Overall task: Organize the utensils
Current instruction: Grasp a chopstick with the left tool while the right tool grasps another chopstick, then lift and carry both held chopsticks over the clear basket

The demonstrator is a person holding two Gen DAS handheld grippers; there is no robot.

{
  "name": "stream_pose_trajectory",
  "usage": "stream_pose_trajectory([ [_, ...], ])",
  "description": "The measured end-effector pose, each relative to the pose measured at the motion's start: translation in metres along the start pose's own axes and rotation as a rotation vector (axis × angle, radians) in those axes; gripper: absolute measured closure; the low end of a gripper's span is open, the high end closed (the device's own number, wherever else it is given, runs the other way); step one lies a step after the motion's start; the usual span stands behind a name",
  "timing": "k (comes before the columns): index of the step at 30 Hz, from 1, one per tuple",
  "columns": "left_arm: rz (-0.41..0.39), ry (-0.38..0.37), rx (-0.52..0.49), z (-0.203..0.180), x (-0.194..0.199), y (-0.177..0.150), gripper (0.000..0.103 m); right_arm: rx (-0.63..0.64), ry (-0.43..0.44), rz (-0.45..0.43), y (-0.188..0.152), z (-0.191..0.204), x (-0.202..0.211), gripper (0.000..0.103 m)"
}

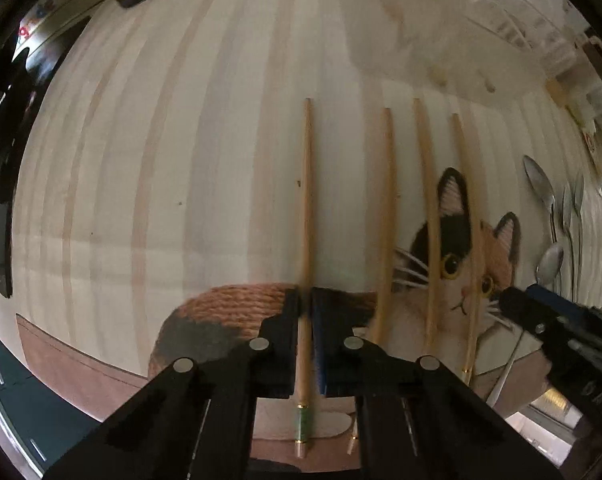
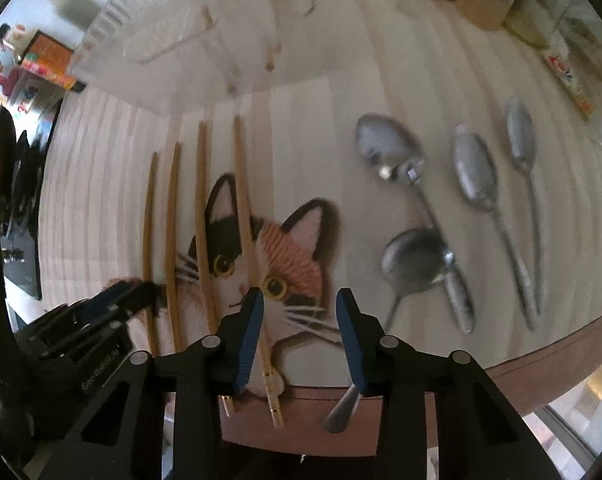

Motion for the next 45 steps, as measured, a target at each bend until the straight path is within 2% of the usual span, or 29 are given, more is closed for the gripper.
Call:
stream_pose_trajectory([
  [3, 0.0, 0.025, 0.021, 0.014, 0.002, -0.004, 0.099, 0.018, -0.004, 0.013, -0.005, 0.012, -0.012, 0.063],
  [6, 0.014, 0.015, 0.035, 0.023, 0.001, -0.013, 0.099, 0.046, -0.017, 0.033, -0.008, 0.023, -0.024, 0.064],
  [7, 0.017, 0.019, 0.031, 0.023, 0.002, -0.016, 0.099, 0.071, -0.04, 0.012, -0.009, 0.028, -0.025, 0.07],
  [8, 0.018, 0.019, 0.031, 0.026, 0.002, -0.015, 0.099, 0.097, -0.057, 0.014, -0.012, 0.033, -0.027, 0.071],
  [9, 0.016, 0.021, 0.031, 0.026, 0.003, -0.017, 0.099, 0.122, -0.084, 0.005, -0.014, 0.036, -0.028, 0.087],
  [10, 0.015, 0.024, 0.029, 0.026, 0.003, -0.019, 0.099, 0.135, -0.103, 0.008, -0.017, 0.037, -0.029, 0.096],
  [14, 0.01, 0.021, 0.036, 0.024, -0.001, -0.024, 0.099, 0.109, -0.139, 0.013, -0.026, 0.028, -0.031, 0.096],
  [19, 0.015, 0.025, 0.01, 0.036, 0.002, -0.014, 0.098, 0.067, -0.121, 0.053, -0.033, 0.012, -0.032, 0.096],
  [22, 0.023, 0.03, 0.001, 0.031, 0.0, -0.009, 0.098, 0.068, -0.141, 0.064, -0.03, 0.007, -0.032, 0.096],
  [31, 0.026, 0.034, 0.001, 0.024, 0.001, 0.002, 0.098, 0.125, -0.203, 0.041, -0.017, 0.036, -0.037, 0.096],
  [40, 0.015, 0.059, -0.006, 0.009, 0.002, 0.0, 0.099, 0.119, -0.188, 0.027, -0.023, 0.031, -0.032, 0.096],
  [45, -0.03, 0.085, 0.009, 0.006, 0.018, -0.004, 0.099, 0.127, -0.163, 0.012, -0.03, 0.024, -0.023, 0.096],
])
Point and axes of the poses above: each gripper's, at about its wrist camera, not at the fingertips, and x roughly against the way its jaws point, z to its left, y to its top, the point moved 7 cm from there along -x, roughly the way its jaws point, and after that the axes turned 10 degrees about -x, right-handed, at the moved point
